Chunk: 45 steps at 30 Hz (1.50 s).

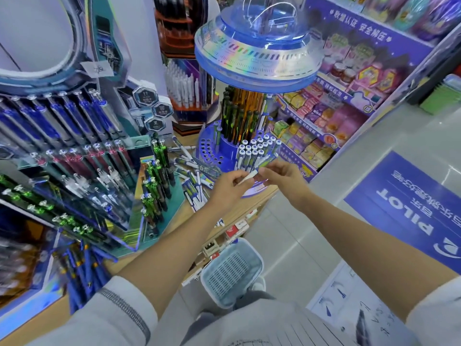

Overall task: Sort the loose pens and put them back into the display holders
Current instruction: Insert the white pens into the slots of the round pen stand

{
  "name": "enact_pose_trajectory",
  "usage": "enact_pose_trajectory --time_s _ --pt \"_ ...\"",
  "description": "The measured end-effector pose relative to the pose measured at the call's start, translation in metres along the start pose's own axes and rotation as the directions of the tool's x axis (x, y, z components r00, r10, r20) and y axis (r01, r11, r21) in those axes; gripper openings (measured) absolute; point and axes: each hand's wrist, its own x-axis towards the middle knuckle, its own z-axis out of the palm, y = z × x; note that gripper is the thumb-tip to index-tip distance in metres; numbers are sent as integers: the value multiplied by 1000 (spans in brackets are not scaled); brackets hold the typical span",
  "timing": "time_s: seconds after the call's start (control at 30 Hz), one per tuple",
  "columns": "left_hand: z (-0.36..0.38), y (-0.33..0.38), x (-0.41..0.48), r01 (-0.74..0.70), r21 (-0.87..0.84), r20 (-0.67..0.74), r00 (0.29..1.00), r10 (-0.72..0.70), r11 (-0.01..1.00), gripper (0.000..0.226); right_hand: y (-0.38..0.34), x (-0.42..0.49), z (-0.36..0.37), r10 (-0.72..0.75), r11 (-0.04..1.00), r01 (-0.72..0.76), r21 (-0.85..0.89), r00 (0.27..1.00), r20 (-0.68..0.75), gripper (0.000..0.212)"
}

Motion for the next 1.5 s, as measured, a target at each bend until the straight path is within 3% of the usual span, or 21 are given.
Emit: enact_pose_trajectory --time_s 0.07,0.17,0.3,0.43,0.63,0.77,1.1,1.2,1.27,1.37,1.5 --pt "0 3 2 -37 154 -135 989 58 987 22 -1 3 -10 -18 998 26 62 991 -131 8" --pt "-9 2 1 -38 494 -301 930 212 869 38 -2 10 -26 -61 998 64 1 948 -313 15" --pt "-15 -10 5 -20 693 -113 984 137 721 72 1 20 -29 -115 979 43 -201 926 -361 25" --pt "-14 -20 8 9 755 -6 1000 -6 656 83 7 30 -16 -156 924 28 -381 938 -311 15" --pt "-16 -30 7 -17 727 -4 1000 29 686 78 5 35 -9 -225 872 47 -487 922 -314 8" --pt "-16 -30 5 -9 709 -15 1000 27 705 75 9 36 -7 -176 798 4 -603 958 -227 12" --pt "-17 -28 3 -15 657 -20 999 38 754 71 22 38 1 -112 847 -25 -531 968 -224 15" --pt "-18 -29 -9 -48 627 -151 971 182 778 52 26 30 2 -131 867 -15 -498 958 -256 10" --pt "-17 -31 -24 -24 583 -297 924 241 812 32 32 20 6 -131 884 25 -467 972 -196 10" --pt "-16 -42 -48 114 511 -429 893 138 852 12 43 3 24 -57 909 67 -410 998 38 12" --pt "-20 -66 -66 415 383 -521 835 -178 825 16 61 -1 56 126 906 -9 -424 961 248 6"
